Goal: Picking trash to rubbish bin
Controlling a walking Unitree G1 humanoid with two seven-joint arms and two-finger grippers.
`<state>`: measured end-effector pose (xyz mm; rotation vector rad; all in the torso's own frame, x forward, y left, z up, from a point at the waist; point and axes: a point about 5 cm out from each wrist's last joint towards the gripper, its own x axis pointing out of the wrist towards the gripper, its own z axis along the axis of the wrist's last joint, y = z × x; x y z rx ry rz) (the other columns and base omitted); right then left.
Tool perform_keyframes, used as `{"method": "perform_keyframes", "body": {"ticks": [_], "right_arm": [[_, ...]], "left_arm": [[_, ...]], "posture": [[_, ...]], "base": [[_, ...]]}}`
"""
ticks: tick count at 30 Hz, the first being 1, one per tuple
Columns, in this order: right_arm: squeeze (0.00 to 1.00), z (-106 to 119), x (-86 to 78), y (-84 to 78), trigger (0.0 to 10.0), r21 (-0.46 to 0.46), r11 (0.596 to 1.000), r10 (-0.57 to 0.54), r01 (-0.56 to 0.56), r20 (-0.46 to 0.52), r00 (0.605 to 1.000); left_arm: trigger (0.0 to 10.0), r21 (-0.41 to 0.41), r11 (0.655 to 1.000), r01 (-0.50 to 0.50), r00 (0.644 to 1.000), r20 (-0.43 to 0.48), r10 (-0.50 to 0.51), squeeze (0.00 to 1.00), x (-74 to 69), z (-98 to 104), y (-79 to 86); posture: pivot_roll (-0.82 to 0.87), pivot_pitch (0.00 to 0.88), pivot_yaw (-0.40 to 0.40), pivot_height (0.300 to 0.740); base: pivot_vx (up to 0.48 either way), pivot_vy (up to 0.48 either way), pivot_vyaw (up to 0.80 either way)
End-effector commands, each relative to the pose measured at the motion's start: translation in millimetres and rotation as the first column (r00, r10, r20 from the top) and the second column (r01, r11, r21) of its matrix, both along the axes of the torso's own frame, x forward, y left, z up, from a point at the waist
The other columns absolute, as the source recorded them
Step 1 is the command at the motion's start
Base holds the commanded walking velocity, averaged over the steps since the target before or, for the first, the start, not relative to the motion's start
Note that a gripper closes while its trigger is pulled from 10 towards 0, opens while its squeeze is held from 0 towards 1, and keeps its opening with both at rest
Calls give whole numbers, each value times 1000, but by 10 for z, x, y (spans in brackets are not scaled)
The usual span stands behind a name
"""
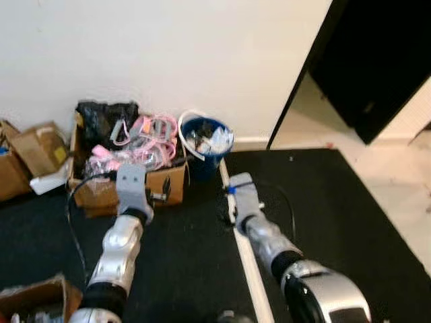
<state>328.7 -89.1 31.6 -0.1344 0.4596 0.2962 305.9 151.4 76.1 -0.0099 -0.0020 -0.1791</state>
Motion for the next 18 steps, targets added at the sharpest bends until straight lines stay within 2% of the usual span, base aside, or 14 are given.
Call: {"method": "perform_keyframes", "body": {"ticks": [1, 4, 9, 18], "right_arm": [[0, 19, 6, 38, 10000, 18, 1000, 13, -13, 8, 1000], [0, 37, -4, 130, 10000, 22, 997, 71, -72, 24, 997], [0, 26, -13, 121, 10000, 14, 996, 84, -84, 25, 996], [0, 15, -31, 163, 10000, 8, 993, 117, -117, 17, 993]], "left_arm": [[10000, 20, 1000, 22, 999, -37, -21, 0, -39, -81, 2], [10000, 22, 1000, 20, 999, -43, -19, 0, -42, -99, 24], [10000, 20, 1000, 16, 999, -44, -15, 0, -48, -110, 9], [10000, 0, 1000, -12, 998, -59, 12, 0, -192, -207, -5]], "posture": [[101, 3, -43, 740], [101, 0, -44, 740], [123, 5, -60, 740], [154, 27, -79, 740]], "base": [[0, -480, 0], [0, -480, 0], [0, -480, 0], [0, -480, 0]]}}
